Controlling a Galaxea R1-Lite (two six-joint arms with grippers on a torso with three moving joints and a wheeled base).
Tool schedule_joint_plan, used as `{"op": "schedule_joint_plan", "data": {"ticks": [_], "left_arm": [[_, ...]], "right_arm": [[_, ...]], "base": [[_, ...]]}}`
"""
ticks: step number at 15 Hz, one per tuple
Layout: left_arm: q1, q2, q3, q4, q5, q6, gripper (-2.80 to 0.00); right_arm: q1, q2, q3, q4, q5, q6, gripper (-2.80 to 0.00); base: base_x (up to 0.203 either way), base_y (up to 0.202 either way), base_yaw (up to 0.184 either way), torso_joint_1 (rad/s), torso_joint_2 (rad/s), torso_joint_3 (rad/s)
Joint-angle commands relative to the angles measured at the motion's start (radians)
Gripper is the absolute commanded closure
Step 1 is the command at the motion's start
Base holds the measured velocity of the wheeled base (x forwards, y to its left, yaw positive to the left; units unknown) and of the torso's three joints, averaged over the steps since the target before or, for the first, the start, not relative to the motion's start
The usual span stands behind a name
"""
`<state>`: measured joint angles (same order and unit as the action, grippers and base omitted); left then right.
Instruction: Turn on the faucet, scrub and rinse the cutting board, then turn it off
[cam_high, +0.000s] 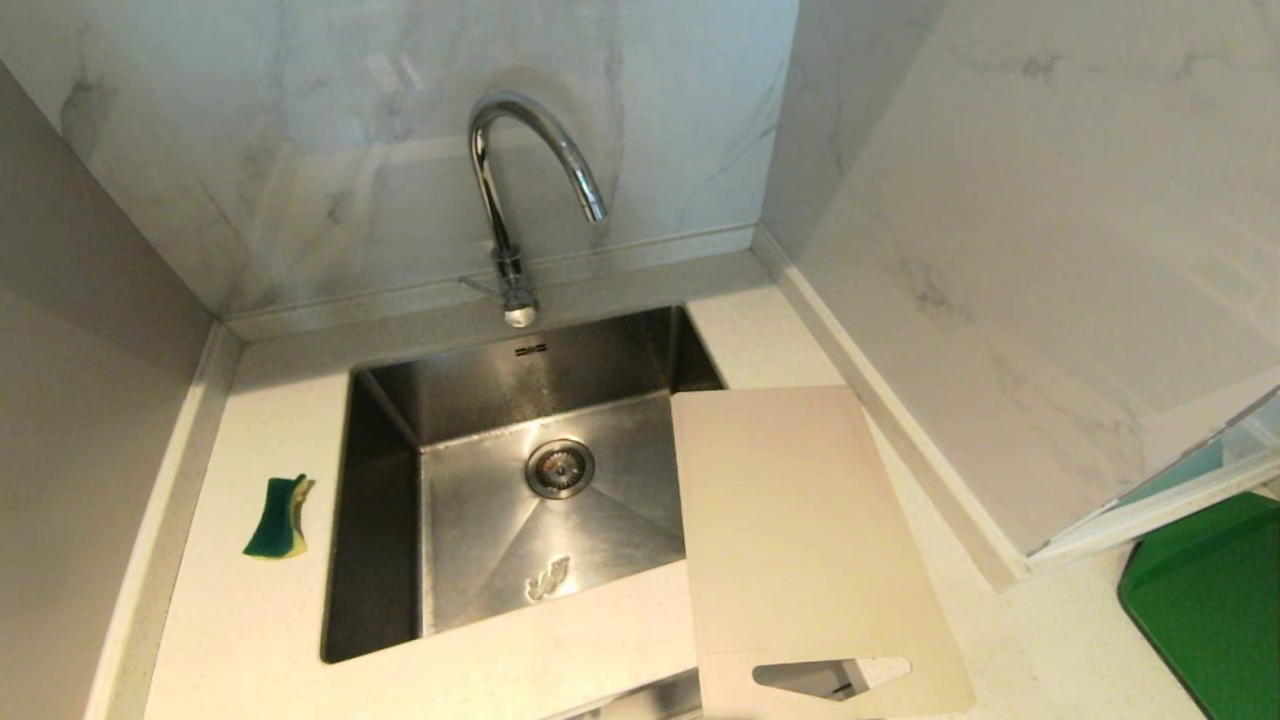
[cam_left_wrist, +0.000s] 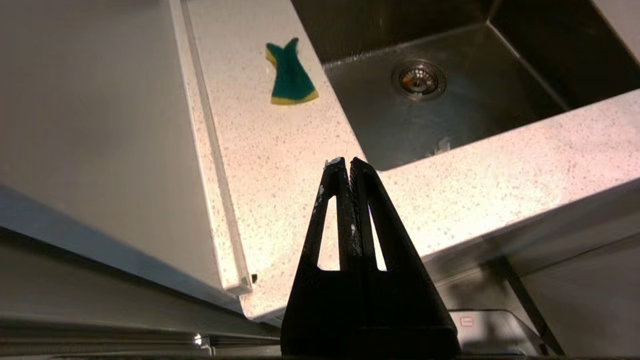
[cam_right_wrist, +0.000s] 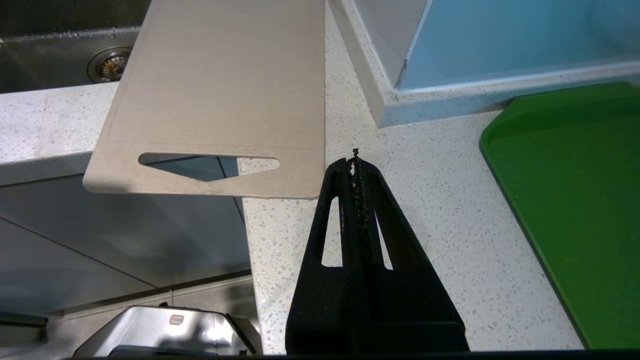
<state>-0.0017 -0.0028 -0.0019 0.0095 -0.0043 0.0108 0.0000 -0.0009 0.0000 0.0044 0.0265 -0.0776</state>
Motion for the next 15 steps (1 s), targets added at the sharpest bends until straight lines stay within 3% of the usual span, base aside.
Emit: {"op": "schedule_joint_plan", "data": {"ticks": [1,2,15], "left_arm": [[0.000,0.003,0.002,-0.005,0.001,-0.005,0.00],[-0.001,0.003,0.002,-0.006,0.001,-0.011,0.00],[-0.001,0.003,0.003,-0.008,0.004,-0.025,0.00]], "right_arm": [[0.000,0.001,0.000,-0.003,-0.015,0.056,0.00],[0.000,0.001,0.000,-0.007,-0.028,0.084,0.00],[0.000,0.001,0.000,-0.009,-0.026,0.078,0.00]], "base": [[0.000,0.000,0.000,0.000,0.00,0.000],[0.000,0.000,0.000,0.000,0.00,0.000],[0.000,0.000,0.000,0.000,0.00,0.000]]}}
